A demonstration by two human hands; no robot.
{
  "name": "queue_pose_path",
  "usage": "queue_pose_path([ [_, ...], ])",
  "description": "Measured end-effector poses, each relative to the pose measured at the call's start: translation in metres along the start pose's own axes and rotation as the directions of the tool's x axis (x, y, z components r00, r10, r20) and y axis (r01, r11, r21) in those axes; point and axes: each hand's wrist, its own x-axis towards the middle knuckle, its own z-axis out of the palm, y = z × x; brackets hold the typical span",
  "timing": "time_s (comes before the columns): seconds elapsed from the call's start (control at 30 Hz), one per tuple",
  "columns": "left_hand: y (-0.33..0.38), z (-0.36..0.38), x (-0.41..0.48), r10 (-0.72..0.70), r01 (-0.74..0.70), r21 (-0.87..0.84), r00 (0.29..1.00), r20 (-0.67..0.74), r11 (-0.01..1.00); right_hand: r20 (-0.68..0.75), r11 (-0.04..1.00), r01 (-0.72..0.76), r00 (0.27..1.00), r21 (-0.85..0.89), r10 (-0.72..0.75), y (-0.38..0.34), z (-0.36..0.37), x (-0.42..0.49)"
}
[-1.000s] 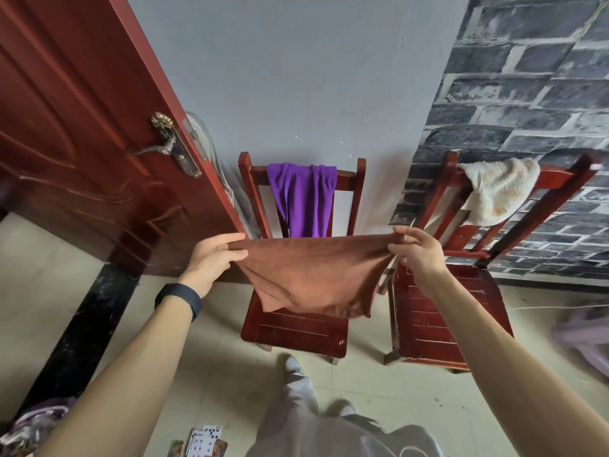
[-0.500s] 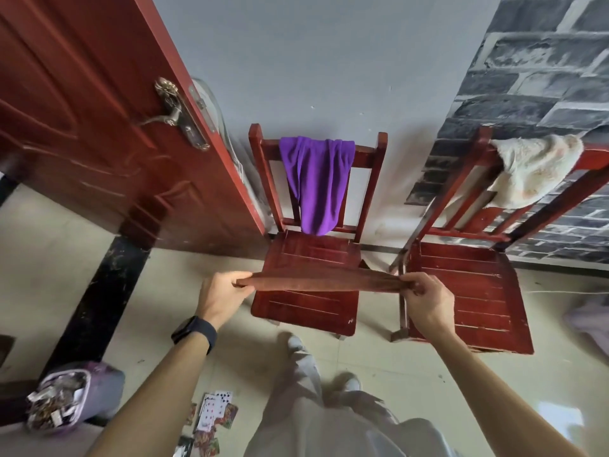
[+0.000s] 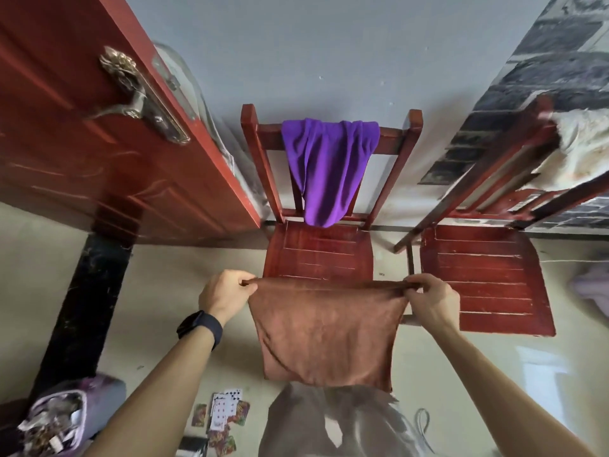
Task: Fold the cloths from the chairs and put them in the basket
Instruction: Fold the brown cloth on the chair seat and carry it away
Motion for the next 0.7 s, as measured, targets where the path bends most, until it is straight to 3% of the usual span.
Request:
queue_pose_path([
  [0.1, -0.008, 0.03, 0.065, -0.014, 0.014, -0.003, 1.0, 0.027, 1.0, 0.008, 0.993, -0.109, 0.994, 0.051, 0.109, -0.002, 0.044, 0.045],
  [0.33, -0.035, 0.098, 0.182, -0.125, 0.159, -0.322, 0.985, 0.122, 0.933, 0.067, 0.973, -0.187, 0.981, 0.134, 0.18, 0.009, 0.127, 0.127],
  [0.47, -0.033, 0.12, 0.219, -0.195, 0.232, -0.48, 0.973, 0.126, 0.846, 0.026, 0.97, -0.155, 0.988, 0.187, 0.153, 0.012, 0.146, 0.161],
  [0.7, -0.016, 0.128, 0.254, -0.147, 0.172, -0.578, 0.985, 0.091, 0.797, -0.015, 0.966, -0.109, 0.993, 0.236, 0.116, 0.012, 0.16, 0.201],
])
